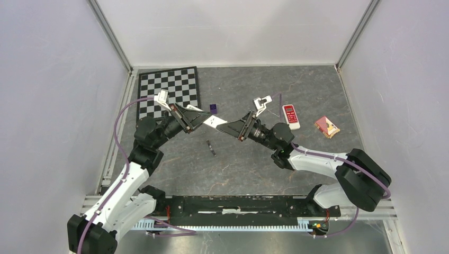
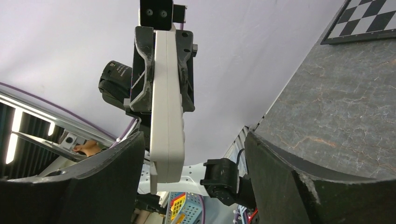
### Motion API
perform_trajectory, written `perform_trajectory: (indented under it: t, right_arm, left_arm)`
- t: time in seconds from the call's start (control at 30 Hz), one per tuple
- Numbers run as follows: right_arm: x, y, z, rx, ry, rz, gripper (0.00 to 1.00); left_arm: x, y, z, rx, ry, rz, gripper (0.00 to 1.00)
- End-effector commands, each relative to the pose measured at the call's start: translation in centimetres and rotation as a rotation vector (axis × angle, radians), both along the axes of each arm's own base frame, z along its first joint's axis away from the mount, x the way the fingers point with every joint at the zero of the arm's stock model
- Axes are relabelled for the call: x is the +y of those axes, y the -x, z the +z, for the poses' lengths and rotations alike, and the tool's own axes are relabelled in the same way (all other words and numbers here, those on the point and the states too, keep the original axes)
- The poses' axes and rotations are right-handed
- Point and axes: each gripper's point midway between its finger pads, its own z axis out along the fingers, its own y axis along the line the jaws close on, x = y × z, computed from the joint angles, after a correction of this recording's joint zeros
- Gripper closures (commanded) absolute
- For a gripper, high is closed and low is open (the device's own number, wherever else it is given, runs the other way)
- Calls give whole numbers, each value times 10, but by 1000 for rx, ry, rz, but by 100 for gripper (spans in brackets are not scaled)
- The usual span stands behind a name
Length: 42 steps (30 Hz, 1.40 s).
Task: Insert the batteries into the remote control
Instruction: Remove the battery cover from the remote control.
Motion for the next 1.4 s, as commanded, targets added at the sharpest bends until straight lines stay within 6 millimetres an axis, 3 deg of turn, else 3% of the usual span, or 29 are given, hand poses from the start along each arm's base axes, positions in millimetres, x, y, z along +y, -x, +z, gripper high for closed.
perform_trajectory:
  t: [0.0, 0.3, 0.53, 0.63, 0.7, 0.97, 1.1, 1.37]
  right_arm:
    - [-8, 0, 11, -33, -38, -26, 16]
    - [-27, -5, -1, -52, -7, -108, 15]
    - [-17, -12, -27, 6, 107, -98, 40]
    - [-17, -14, -32, 6, 155, -108, 46]
    - [-17, -13, -31, 1, 162, -105, 47]
    - [-13, -10, -26, 6, 154, -73, 65]
    - [-10, -7, -19, 9, 138, -46, 80]
    - [-2, -8, -13, 22, 124, -11, 100]
  left_arm:
    - [4, -5, 0, -73, -71, 40, 98]
    - [7, -7, -17, -88, -188, 52, 98]
    - [7, -5, -17, -123, -220, 47, 98]
    - [8, -7, -18, -121, -223, 55, 98]
    - [9, -8, -20, -119, -228, 63, 98]
    - [16, -10, -24, -117, -270, 102, 98]
    - [23, -14, -30, -102, -312, 151, 98]
    - [30, -18, -39, -79, -351, 192, 98]
